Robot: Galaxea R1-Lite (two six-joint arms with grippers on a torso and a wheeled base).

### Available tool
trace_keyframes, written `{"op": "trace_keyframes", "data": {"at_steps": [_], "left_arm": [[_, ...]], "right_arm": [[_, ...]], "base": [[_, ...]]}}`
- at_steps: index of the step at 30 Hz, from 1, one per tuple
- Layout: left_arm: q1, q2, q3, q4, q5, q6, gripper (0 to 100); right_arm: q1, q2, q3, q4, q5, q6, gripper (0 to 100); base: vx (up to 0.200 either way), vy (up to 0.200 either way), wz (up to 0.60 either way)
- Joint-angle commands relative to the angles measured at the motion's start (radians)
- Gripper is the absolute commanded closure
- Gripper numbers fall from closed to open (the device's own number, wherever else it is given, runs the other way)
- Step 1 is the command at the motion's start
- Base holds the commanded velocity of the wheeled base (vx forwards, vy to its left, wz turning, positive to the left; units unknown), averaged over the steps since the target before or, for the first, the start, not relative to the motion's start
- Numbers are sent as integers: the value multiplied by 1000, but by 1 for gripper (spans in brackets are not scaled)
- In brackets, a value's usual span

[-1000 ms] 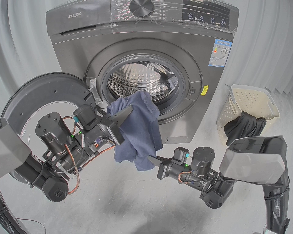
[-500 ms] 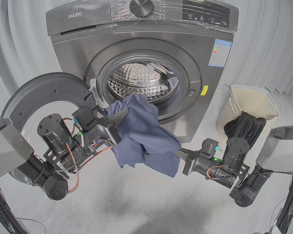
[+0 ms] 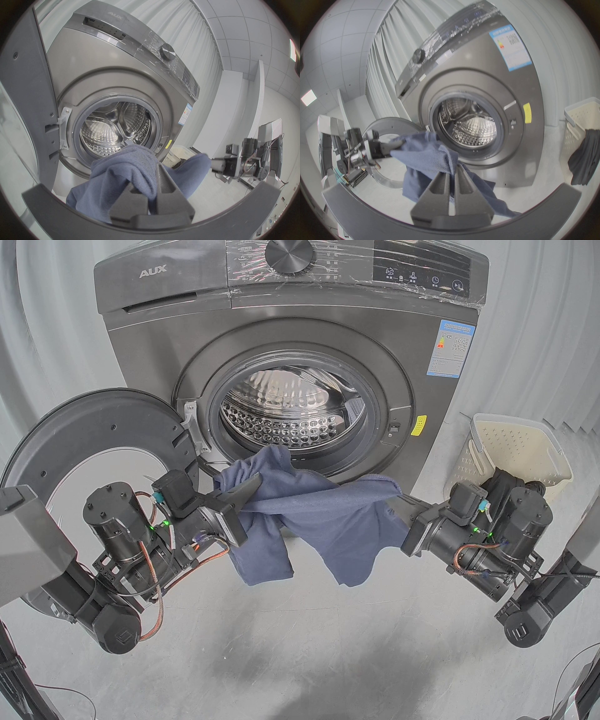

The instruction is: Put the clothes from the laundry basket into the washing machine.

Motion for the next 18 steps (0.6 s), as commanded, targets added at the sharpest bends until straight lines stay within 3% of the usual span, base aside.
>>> {"op": "trace_keyframes", "data": {"at_steps": [1, 6, 7, 18], "left_arm": [[1, 24, 18, -3, 0, 1, 100], [0, 19, 100, -3, -3, 4, 100], [0, 18, 118, -3, -6, 4, 0], [-7, 45, 227, -3, 2, 16, 0]], "right_arm": [[-3, -63, -23, 2, -2, 0, 100], [-4, -75, -29, 3, -2, -8, 100], [-4, -80, -33, 3, -2, -12, 100], [0, -83, -73, 0, -5, -12, 100]], "base": [[0, 0, 0], [0, 0, 0], [0, 0, 0], [0, 0, 0]]}}
